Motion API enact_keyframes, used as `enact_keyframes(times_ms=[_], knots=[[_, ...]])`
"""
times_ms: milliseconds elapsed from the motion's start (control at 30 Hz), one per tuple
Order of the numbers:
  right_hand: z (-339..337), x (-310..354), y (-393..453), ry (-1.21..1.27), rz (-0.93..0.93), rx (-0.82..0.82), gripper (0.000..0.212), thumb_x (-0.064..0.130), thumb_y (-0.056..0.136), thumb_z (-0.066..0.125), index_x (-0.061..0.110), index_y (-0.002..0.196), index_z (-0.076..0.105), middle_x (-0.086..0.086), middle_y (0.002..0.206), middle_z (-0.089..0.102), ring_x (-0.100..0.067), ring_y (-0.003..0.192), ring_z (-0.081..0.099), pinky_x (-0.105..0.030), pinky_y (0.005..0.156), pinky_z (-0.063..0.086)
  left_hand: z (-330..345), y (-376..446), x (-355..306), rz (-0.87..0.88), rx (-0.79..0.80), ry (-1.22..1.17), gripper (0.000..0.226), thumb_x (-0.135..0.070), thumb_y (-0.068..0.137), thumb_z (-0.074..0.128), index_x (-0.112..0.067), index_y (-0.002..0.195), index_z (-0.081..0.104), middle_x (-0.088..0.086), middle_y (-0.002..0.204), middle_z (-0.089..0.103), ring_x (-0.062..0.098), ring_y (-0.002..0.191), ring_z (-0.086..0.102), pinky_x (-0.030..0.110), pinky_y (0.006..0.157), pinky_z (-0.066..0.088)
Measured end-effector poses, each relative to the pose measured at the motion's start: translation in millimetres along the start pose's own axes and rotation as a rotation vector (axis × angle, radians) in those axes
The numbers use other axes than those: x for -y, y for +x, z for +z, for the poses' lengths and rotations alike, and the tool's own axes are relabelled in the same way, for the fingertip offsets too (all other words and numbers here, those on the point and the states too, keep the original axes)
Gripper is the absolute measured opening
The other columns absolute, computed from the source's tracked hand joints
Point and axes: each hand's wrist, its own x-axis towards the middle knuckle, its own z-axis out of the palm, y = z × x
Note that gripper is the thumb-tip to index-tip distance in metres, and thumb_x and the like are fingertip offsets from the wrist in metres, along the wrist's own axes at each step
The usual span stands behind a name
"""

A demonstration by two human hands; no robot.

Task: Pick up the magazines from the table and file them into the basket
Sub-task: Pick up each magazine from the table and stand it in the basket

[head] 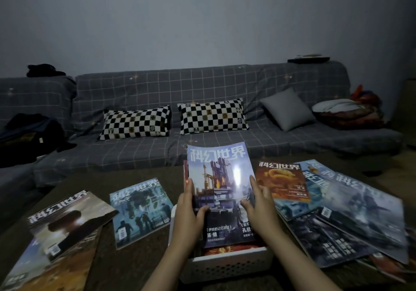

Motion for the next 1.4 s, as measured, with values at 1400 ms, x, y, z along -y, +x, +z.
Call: enact_keyframes(times_ms=[1400], knots=[[-16,8,49,0.399,-0.009,0.11,0.063,0.039,0.089,0.055,0.028,0.143,0.024,0.015,0.129,0.042,-0.007,0.117,0.041,-0.029,0.094,0.034,-28,42,-4,-0.046,0.099,-0.3,0.062,-0.04,0.087,0.059,-0.021,0.142,0.039,0.001,0.142,0.049,0.021,0.124,0.052,0.047,0.101,0.046]])
